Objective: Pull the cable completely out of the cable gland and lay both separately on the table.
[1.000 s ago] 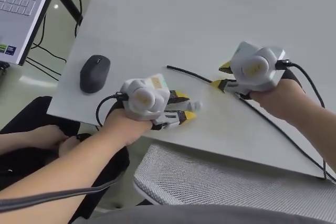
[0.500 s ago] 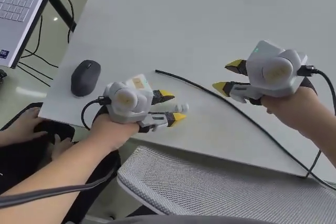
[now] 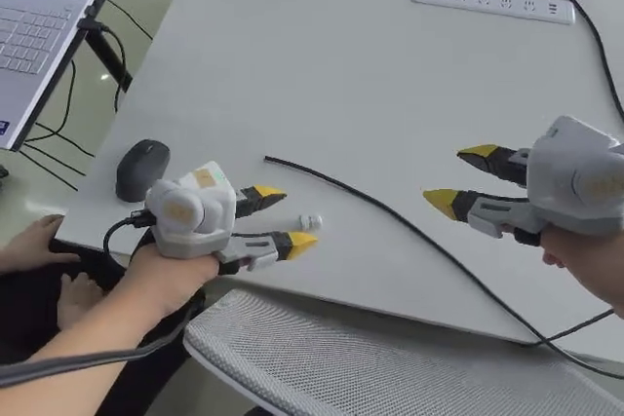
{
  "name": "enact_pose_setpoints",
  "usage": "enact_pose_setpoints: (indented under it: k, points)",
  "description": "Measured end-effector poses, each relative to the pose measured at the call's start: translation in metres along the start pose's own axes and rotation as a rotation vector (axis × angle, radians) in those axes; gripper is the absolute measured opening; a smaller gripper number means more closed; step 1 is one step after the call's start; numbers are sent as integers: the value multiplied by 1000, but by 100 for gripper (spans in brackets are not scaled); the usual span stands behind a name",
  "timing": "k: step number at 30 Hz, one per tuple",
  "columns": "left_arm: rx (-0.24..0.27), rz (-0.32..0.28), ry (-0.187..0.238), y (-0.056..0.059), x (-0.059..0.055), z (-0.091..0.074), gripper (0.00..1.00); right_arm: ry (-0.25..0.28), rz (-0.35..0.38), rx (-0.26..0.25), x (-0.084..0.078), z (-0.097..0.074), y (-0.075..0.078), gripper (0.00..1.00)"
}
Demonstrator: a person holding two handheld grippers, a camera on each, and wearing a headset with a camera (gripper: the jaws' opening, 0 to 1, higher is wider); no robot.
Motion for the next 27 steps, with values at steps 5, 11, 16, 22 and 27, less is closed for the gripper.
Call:
enact_pose_setpoints:
  k: [5, 11, 16, 22, 27]
  points:
    - [19, -21, 35, 8, 12, -6, 52, 16, 20, -17, -7, -26, 0, 40]
    - [36, -17, 53, 19, 20, -10, 53, 49, 52, -35, -13, -48, -3, 43]
    - [28, -17, 70, 28, 28, -12, 57, 85, 102, -57, -21, -66, -10, 46]
    - [9, -16, 70, 38, 31, -16, 63, 100, 151, -78, -39, -83, -15, 51]
    - [2, -32, 66, 43, 31, -19, 67, 103, 191, -88, -47, -91, -22, 56]
Point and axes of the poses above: the centre of the closed fingertips' face, and the gripper's own axes: z roughly forward along the fingers, y roughly to its right, x roughly out of its top, the point moved 4 cm from there along -z, roughly backward along the fingers, and after that the axes turned 14 degrees about y, right-handed, at the moved point
